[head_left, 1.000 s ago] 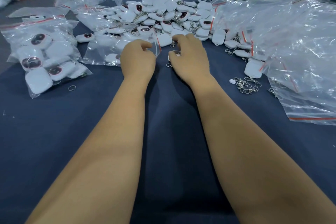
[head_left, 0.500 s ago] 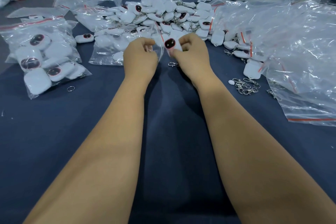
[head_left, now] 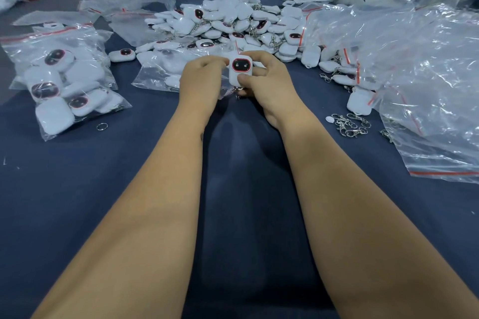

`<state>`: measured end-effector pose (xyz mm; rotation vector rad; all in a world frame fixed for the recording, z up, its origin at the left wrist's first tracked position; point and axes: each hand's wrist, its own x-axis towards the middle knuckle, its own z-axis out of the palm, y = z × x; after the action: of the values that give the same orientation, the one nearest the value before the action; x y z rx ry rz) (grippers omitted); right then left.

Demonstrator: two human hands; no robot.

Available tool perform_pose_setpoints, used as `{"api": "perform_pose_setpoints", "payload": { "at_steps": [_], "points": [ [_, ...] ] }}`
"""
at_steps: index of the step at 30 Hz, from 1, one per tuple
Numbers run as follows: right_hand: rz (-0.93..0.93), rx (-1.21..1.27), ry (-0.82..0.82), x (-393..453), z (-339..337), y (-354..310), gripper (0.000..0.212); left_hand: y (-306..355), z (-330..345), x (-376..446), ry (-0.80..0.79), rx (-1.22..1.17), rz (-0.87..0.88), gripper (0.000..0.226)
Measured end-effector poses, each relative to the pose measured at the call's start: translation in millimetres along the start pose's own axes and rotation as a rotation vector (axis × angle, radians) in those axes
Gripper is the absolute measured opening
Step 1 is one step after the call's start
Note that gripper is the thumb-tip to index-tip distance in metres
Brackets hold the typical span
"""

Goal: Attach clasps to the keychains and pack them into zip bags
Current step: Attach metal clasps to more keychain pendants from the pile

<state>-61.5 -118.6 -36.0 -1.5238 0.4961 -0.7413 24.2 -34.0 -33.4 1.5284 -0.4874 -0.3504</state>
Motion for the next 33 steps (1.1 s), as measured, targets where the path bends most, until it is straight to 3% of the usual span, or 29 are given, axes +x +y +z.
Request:
{"api": "perform_pose_setpoints", "payload": {
  "at_steps": [6,9,20,33],
  "points": [
    [-0.016,-0.064,0.005,0.1,1.6,2.9,0.032,-0.8,-0.7,-3.2,-0.092,0.062,0.029,0.013],
    [-0.012,-0.067,0.006,0.3,2.1,3.0,0.030,-0.9,-0.7,-2.5,-0.120,0.080,0.036,0.024],
    [0.056,-0.022,-0.015,3.5,0.9,-2.9,0.024,-3.2,-1.2,-3.2,-0.130,0.185,0.103,0.011],
    [-0.008,-0.071,-0.034,1.4,0.9,1.0,0.017,-1.6,-0.2,-6.1,-0.109,0.202,0.108,0.024]
  ]
}}
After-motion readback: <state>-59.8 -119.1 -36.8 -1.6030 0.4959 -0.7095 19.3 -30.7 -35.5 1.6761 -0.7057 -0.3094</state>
